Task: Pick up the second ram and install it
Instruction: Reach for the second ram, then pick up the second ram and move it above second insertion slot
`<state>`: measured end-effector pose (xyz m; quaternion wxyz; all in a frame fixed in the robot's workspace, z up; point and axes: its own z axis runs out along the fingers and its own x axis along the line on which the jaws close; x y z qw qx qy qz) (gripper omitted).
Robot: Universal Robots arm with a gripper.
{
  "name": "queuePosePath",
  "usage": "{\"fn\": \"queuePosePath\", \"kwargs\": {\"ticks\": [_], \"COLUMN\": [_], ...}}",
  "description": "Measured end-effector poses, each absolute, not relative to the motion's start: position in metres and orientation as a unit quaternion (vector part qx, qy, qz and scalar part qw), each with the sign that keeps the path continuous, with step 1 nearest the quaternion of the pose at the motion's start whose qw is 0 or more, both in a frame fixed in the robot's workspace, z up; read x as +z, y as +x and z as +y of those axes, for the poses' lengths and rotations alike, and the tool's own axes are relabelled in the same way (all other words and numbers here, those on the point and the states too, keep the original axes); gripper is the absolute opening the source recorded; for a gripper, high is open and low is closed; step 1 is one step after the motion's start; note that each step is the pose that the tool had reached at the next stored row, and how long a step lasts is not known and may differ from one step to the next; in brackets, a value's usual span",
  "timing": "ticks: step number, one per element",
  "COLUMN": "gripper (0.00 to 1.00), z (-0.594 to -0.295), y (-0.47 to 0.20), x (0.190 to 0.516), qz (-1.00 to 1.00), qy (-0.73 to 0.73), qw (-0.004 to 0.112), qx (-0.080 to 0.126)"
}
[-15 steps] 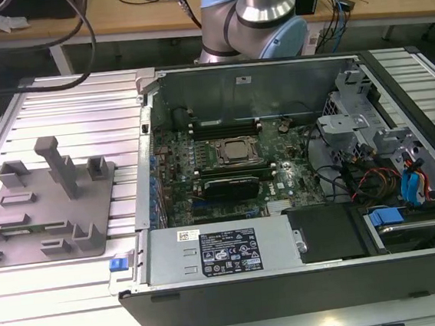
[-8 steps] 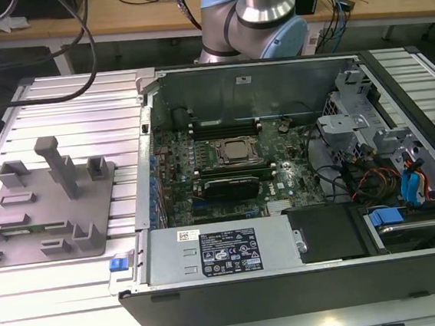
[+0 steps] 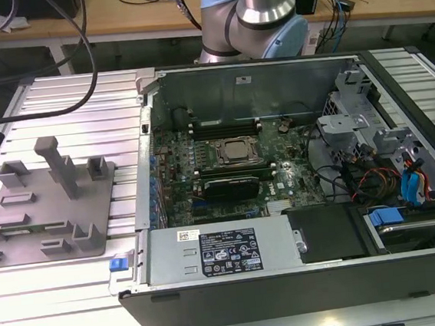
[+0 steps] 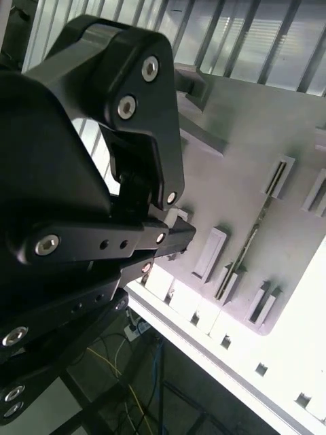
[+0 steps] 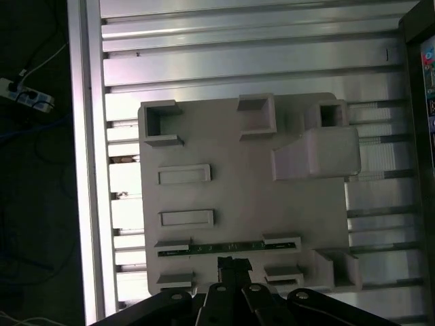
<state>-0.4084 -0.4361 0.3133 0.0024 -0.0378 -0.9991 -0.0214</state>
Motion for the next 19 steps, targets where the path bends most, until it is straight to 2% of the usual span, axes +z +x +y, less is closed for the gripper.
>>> {"fn": "queuePosePath", "kwargs": {"ticks": [19], "gripper": [0.08], "z": [-0.4361], "y": [-0.4084], "x": [0.3130], "qz": [-1.000], "qy": [-0.007], "qw": [0.003], "qx": [-0.021]}}
